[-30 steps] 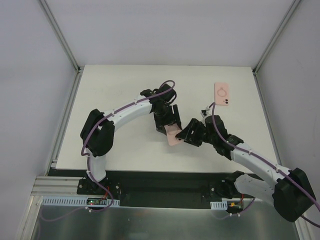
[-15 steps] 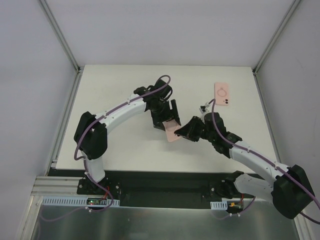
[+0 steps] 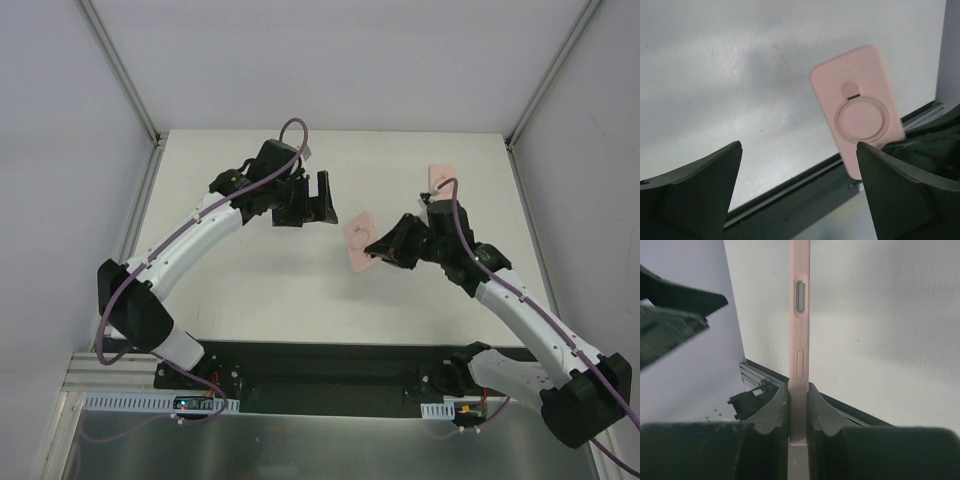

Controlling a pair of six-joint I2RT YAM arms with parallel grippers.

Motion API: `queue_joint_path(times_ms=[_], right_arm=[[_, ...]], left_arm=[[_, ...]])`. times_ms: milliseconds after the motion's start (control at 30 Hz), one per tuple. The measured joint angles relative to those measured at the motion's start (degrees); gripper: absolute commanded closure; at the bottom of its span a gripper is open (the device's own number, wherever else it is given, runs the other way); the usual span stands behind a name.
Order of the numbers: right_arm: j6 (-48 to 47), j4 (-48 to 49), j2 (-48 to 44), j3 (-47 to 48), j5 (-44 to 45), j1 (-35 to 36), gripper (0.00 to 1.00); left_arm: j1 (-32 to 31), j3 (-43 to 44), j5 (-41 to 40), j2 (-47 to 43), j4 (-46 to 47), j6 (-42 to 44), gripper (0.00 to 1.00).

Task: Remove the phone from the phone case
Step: Pick up the phone at the center of the board.

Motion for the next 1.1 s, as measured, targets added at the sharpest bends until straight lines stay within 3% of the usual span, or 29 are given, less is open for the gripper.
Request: queue_joint_path(times_ms=[200, 367, 633, 833, 1100], right_arm=[[5.70, -2.64, 7.65, 5.51, -10.29, -7.80, 0.98], [7.21, -11.87, 18.12, 13.81, -17.09, -8.90, 0.99], [11.43, -17.18, 21.51, 21.03, -21.86, -9.16, 0.99], [16.57, -19.32, 21.51, 21.64, -21.81, -9.99, 0.98], [19.12, -21.57, 21.64, 26.12, -21.33, -10.27, 0.99]], left_arm=[[-4.35, -11.47, -10.82, -7.96, 7.72, 12.81, 0.06], [-4.96, -26.97, -14.08, -16.72, 20.72, 21.88, 0.07], [-5.01, -48.37, -5.53, -31.71, 48.57, 38.07, 0.09], [-5.03, -50.36, 1.86, -33.22, 55.98, 47.04, 0.10], [-5.88, -50.38, 10.21, -31.76, 58.03, 58.38, 0.12]])
